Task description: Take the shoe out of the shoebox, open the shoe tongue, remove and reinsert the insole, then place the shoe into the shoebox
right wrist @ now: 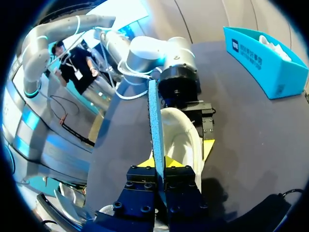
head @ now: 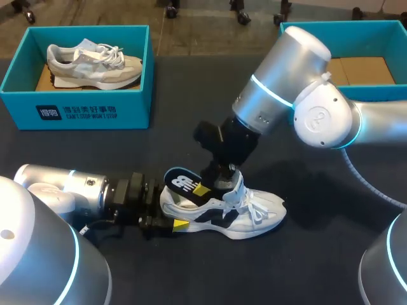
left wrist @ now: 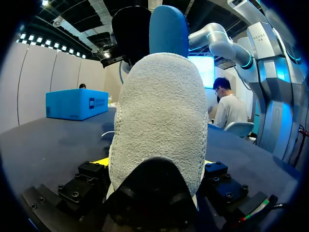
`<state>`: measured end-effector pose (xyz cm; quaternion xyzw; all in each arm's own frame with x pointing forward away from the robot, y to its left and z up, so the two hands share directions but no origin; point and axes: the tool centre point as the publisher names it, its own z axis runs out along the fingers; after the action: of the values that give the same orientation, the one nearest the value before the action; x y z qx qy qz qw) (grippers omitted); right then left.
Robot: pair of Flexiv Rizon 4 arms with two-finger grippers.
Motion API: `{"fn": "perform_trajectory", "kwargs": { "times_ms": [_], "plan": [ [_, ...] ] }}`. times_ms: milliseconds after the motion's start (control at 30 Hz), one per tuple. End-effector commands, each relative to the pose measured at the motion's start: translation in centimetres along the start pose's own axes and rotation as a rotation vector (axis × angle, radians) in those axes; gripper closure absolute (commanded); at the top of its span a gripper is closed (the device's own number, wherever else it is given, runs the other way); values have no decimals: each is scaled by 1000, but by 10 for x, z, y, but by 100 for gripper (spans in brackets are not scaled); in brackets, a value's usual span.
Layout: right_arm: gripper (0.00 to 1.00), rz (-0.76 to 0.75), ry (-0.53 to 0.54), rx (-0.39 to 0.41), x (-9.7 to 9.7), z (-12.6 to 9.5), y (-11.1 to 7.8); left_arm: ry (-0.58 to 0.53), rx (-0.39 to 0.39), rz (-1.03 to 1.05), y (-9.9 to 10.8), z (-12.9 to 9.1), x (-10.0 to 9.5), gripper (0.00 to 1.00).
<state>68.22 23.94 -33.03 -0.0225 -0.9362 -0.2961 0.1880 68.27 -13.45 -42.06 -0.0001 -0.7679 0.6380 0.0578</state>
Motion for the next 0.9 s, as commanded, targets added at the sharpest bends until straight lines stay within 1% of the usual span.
{"fn": "perform_trajectory", "kwargs": {
  "times_ms": [33, 133, 167, 200, 300, 400, 433, 567, 733, 900],
  "plan": [
    [100, -19, 26, 35, -9, 5, 18, -2, 0, 0, 2, 1, 0, 100],
    [100, -28, 38, 38, -12, 7, 19, -2, 0, 0, 2, 1, 0, 100],
    [93, -27, 40, 35, -12, 7, 18, -2, 0, 0, 2, 1, 0, 100],
    [81, -22, 42, 30, -13, 7, 15, -2, 0, 0, 2, 1, 0, 100],
    [72, -19, 50, 15, -11, 9, 12, -2, 0, 0, 2, 1, 0, 100],
    [67, -16, 65, 13, -9, 9, 10, -2, 0, 0, 2, 1, 0, 100],
    [64, -11, 69, 14, -8, 9, 9, -2, 0, 0, 2, 1, 0, 100],
    [62, 22, 68, 10, -4, 6, 4, -2, 0, 0, 2, 1, 0, 100],
    [67, 48, 45, -16, 0, 5, 0, -2, 0, 0, 2, 1, 0, 100],
    [67, 62, 38, -37, 1, 7, -1, -2, 0, 0, 2, 1, 0, 100]
  ]
}}
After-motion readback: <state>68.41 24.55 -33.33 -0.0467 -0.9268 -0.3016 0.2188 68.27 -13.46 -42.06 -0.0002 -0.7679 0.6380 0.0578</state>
